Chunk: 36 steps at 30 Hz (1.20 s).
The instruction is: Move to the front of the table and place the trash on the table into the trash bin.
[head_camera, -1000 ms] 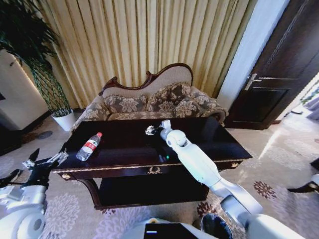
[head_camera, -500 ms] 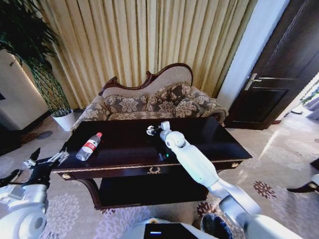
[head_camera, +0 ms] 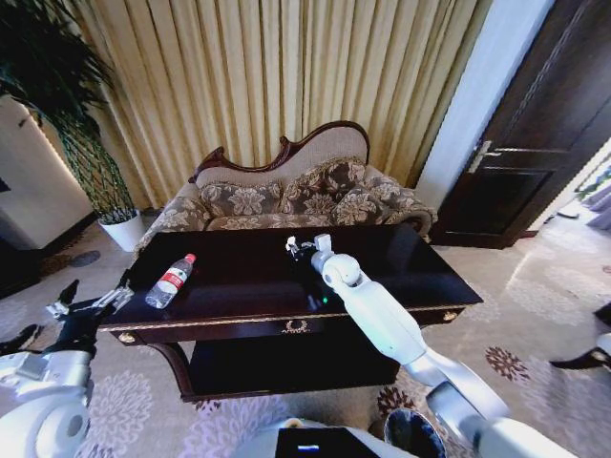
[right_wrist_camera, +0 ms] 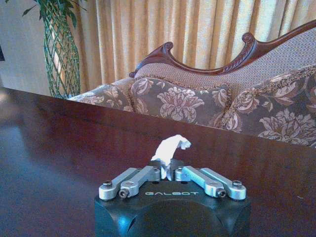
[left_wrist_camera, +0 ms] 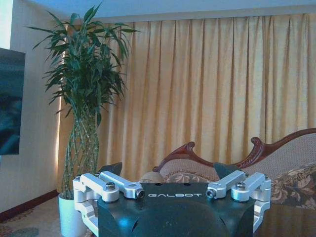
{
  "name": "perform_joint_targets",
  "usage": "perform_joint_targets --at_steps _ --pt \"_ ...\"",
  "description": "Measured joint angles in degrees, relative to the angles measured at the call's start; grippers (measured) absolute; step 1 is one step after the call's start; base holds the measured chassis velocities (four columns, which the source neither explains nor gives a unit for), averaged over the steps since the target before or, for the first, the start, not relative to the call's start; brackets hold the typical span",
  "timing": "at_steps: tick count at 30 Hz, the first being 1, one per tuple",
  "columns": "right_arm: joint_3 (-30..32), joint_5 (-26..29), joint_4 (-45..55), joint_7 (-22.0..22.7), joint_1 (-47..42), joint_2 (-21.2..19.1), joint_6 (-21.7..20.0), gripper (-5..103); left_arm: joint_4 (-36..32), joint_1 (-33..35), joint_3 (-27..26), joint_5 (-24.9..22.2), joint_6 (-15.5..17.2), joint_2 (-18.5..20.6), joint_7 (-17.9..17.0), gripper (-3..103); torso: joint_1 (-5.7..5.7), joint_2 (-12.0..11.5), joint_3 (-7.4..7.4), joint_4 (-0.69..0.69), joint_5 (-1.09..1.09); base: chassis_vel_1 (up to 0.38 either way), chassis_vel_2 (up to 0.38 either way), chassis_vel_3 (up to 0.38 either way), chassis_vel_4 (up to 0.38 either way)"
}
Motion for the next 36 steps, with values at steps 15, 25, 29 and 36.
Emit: perform_joint_targets --at_steps 15,25,29,36 --pt "19.1 -1.7 11.8 0.0 -5.5 -6.7 4.0 0 1.8 -2.2 -0.6 -2.1 -0.2 2.4 -1.1 100 0.00 0.0 0.00 -0.04 0.01 0.000 0.000 0.000 0.000" --pt "32.5 -4.7 19.3 0.0 -18.3 -10.0 8.1 0 3.5 -4.8 1.7 -2.4 0.7 4.9 -2.2 100 0.00 0.0 0.00 0.00 0.00 0.000 0.000 0.000 0.000" --pt "36.4 -5.4 21.1 0.0 -21.3 -10.9 9.6 0 3.4 -5.8 3.2 -2.2 1.2 5.4 -2.4 100 0.00 0.0 0.00 0.00 0.01 0.000 0.000 0.000 0.000" --pt "37.2 -2.5 24.7 0.0 -23.8 -11.7 9.5 0 3.4 -6.0 4.7 -1.3 1.4 5.4 -2.5 100 0.00 0.0 0.00 0.00 -0.01 0.000 0.000 0.000 0.000"
